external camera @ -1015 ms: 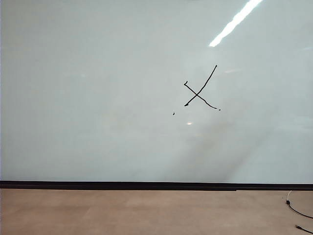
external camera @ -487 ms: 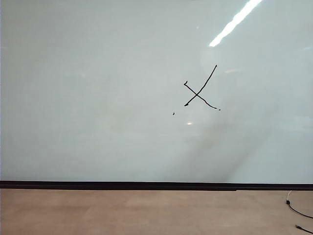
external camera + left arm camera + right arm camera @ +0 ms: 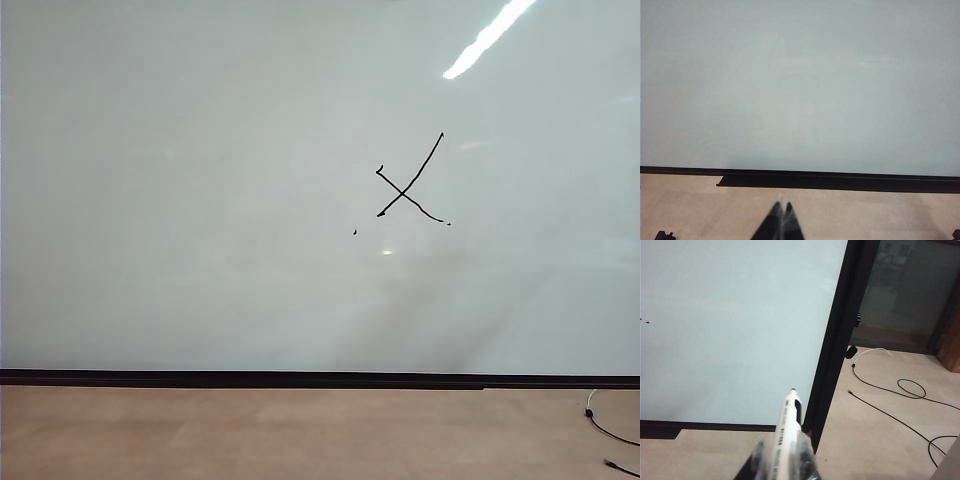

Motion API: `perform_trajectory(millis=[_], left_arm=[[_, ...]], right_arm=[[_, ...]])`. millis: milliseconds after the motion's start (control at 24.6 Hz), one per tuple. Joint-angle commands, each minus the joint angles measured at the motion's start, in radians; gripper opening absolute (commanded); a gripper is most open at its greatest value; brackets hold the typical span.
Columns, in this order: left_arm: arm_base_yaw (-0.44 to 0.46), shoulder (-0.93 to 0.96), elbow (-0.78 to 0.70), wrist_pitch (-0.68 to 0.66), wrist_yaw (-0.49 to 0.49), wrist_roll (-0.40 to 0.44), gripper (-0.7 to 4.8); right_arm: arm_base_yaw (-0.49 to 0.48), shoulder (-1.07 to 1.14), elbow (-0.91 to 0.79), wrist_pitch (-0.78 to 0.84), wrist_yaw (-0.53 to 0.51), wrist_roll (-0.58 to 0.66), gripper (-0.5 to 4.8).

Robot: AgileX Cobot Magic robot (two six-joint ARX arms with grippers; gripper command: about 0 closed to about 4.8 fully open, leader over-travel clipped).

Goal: Pick up the pen on the shelf to the right of the whiteboard and draw a cross mark.

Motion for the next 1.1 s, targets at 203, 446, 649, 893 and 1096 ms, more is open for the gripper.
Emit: perform_trajectory(millis=[203, 446, 649, 893, 1096], left_arm=[[0.0, 0.0, 0.003, 0.013, 0.001, 0.004, -0.04], [0.0, 0.0, 0.003, 0.013, 0.001, 0.004, -0.04], [0.0, 0.0, 0.003, 0.013, 0.001, 0.004, -0.04], [0.0, 0.0, 0.003, 0.013, 0.001, 0.004, -0.05], [0.0, 0.0, 0.003, 0.013, 0.0, 0.004, -0.04]], right_arm=[[-0.03, -0.001, 0.003, 0.016, 0.001, 0.002, -0.05], [-0.03, -0.001, 0.003, 0.016, 0.002, 0.002, -0.05], [-0.029, -0.001, 0.003, 0.016, 0.002, 0.002, -0.05], [-0.029, -0.001, 0.003, 0.016, 0.001, 0.002, -0.05], [-0.029, -0.001, 0.003, 0.016, 0.002, 0.002, -0.05]])
